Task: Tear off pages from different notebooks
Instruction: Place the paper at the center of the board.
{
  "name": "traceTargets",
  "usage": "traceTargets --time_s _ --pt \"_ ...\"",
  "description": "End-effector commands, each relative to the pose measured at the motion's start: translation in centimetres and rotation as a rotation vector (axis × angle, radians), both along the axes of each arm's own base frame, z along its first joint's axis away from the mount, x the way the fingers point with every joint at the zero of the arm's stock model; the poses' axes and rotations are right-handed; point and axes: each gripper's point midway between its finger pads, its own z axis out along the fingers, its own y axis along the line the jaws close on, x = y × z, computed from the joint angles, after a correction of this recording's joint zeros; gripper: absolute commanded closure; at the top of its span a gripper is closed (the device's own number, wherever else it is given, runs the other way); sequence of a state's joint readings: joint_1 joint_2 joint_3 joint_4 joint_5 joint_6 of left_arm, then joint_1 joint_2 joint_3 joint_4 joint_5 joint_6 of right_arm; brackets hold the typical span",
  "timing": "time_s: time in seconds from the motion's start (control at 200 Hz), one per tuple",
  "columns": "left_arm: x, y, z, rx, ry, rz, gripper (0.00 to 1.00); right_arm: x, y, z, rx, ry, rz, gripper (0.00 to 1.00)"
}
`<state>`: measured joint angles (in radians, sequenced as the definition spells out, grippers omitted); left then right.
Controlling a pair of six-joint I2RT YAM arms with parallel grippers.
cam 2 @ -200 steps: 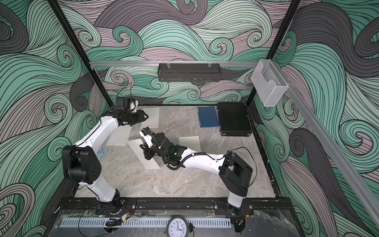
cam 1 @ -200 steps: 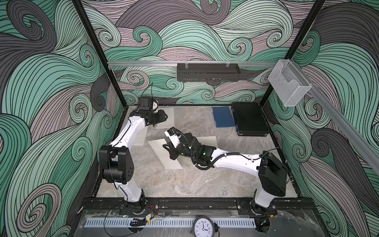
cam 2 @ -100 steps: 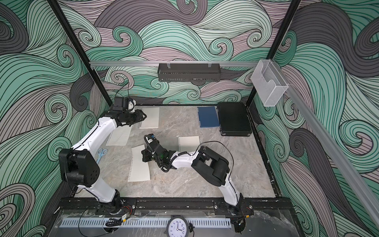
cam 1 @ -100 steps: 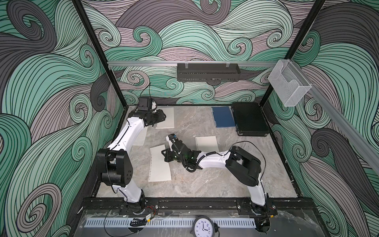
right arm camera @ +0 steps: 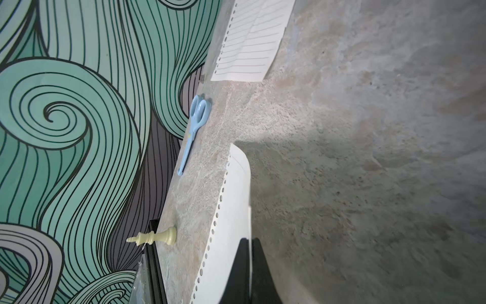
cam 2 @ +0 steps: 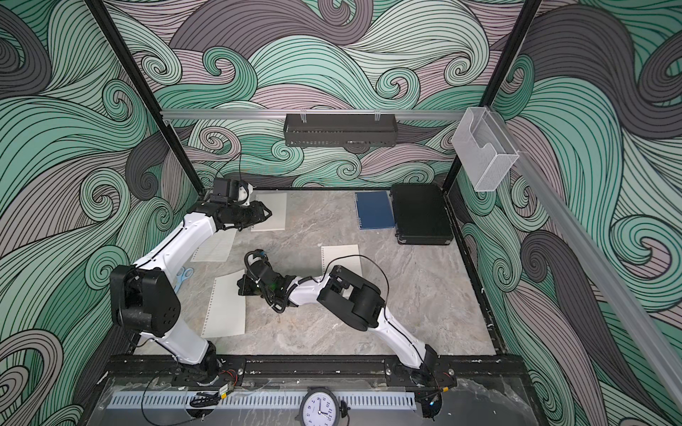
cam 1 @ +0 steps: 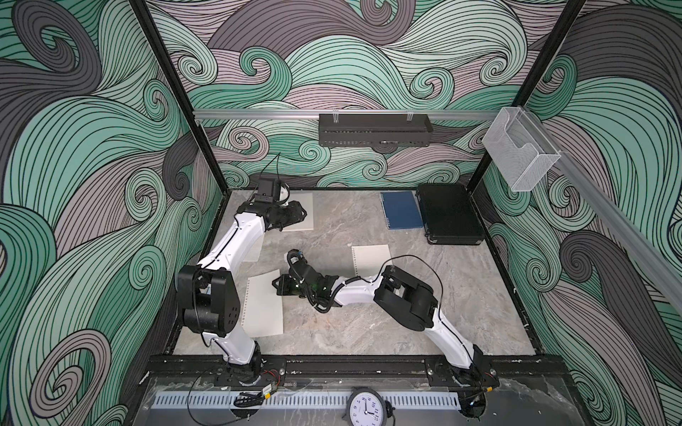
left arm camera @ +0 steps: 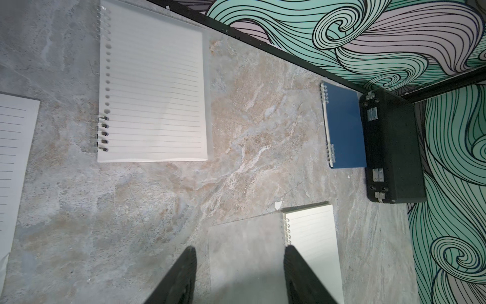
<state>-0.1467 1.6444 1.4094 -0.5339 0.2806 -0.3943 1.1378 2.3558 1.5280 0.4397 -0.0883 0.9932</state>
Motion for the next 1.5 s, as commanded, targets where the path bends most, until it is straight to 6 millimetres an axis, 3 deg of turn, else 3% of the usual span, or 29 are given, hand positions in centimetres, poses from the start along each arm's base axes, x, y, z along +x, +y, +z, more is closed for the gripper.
traceTargets --time_s 0.0,0.13,0.325,0.44,0.56,0.901,1.131,1.326,1.496 --pt "-0.1 -0.5 0.3 -0.015 -0.007 -0.016 0.46 0.2 1.4 0.0 0.081 0.074 -0.019 1.00" --pt "-0.2 -0.7 0.3 -0.017 -0.004 -0.022 0.46 0.1 2.5 -0.2 0.078 0.078 -0.007 1.00" --pt "-0.4 -0.7 0.3 -0.010 0.002 -0.032 0.46 0.2 1.7 0.3 0.068 0.041 -0.013 0.58" --pt "-0.5 -0.7 0.3 -0.009 0.002 -0.032 0.46 0.7 0.6 1.3 0.069 -0.002 -0.032 0.45" --pt "-0.6 -0.7 0.3 -0.003 0.003 -0.036 0.46 1.2 -0.5 2.3 0.059 -0.048 -0.052 0.37" --pt "-0.9 -0.4 0.0 0.029 0.016 -0.047 0.46 1.3 -3.0 4.4 0.034 -0.160 -0.033 0.34" --pt "-1.4 -0.1 -1.3 0.076 0.058 -0.083 0.46 -0.3 -9.6 4.4 -0.108 -0.240 0.002 0.33" --pt "-0.8 -1.1 -3.2 0.061 0.101 -0.111 0.46 -1.1 -13.1 3.0 -0.165 -0.137 0.053 0.32" --pt "-0.2 -2.9 -5.3 0.054 0.145 -0.153 0.46 -1.2 -16.0 2.3 -0.237 -0.157 0.020 0.32"
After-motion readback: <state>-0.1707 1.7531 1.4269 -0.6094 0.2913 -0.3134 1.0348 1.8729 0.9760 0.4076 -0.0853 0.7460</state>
